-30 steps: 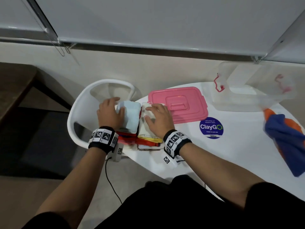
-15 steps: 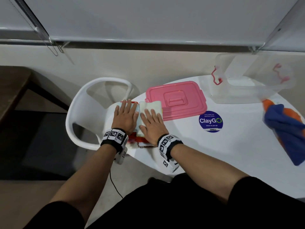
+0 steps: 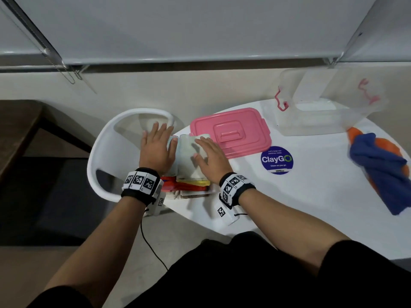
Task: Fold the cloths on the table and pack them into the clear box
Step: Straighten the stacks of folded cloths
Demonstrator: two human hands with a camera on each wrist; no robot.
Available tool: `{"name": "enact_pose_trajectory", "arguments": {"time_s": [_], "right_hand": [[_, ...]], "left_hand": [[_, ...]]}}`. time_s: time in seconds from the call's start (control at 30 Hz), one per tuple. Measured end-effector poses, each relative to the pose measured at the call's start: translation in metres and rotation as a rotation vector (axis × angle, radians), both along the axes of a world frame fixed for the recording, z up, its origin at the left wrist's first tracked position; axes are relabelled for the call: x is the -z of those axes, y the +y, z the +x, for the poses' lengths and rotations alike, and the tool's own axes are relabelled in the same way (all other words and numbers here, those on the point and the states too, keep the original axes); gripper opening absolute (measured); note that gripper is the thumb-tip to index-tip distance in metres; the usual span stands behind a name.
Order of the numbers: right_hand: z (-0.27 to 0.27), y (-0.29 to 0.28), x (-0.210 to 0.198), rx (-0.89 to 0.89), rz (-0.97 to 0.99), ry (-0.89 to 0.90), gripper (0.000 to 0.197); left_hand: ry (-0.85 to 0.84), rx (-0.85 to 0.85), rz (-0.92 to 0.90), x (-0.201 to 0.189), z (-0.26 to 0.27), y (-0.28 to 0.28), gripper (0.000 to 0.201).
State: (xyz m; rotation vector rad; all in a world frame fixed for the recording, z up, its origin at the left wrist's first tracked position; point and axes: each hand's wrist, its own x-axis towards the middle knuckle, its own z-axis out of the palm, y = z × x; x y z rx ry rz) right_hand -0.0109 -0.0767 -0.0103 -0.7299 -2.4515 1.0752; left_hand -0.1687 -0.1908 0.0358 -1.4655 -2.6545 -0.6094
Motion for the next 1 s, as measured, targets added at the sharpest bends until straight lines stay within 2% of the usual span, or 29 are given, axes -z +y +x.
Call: {"name": "enact_pose_trajectory", "arguments": {"time_s": [0.1, 0.2, 0.37, 0.47, 0.57, 0.67, 0.87, 0.93, 1.0], "right_hand": [[0.028, 0.020, 0.002, 0.179, -0.077, 0.090, 0.043], [0.067, 0.045, 0.017, 0.318, -0.126, 0.051, 0.043], [0.170, 0.094, 0.047, 0.479, -0.162, -0.141, 0.050], [0.251, 0.133, 0.059, 0.594, -0.155, -0.306, 0.044], [0.325, 0.169, 0.071, 0.716, -0.170, -0.478, 0.041], [0.387, 0.197, 0.077, 0.805, -0.174, -0.586, 0.049], [0.472, 0.231, 0.089, 0.991, -0.125, -0.566, 0.062], [0.489, 0.244, 0.092, 1.064, -0.180, -0.521, 0.058], [0.501, 0.260, 0.092, 1.118, -0.215, -0.486, 0.045]], "left_hand": [[0.104, 0.088, 0.167, -0.016, 0.039, 0.017, 0.035], [0.081, 0.235, 0.180, -0.006, 0.091, 0.046, 0.022], [-0.161, 0.355, -0.002, 0.046, 0.171, 0.098, 0.022], [-0.306, 0.372, -0.141, 0.071, 0.222, 0.133, 0.021], [-0.393, 0.385, -0.256, 0.089, 0.270, 0.170, 0.020], [-0.446, 0.438, -0.364, 0.099, 0.318, 0.217, 0.022], [-0.417, 0.479, -0.516, 0.107, 0.401, 0.291, 0.027], [-0.404, 0.497, -0.542, 0.106, 0.421, 0.308, 0.028], [-0.389, 0.518, -0.557, 0.104, 0.435, 0.325, 0.030]]}}
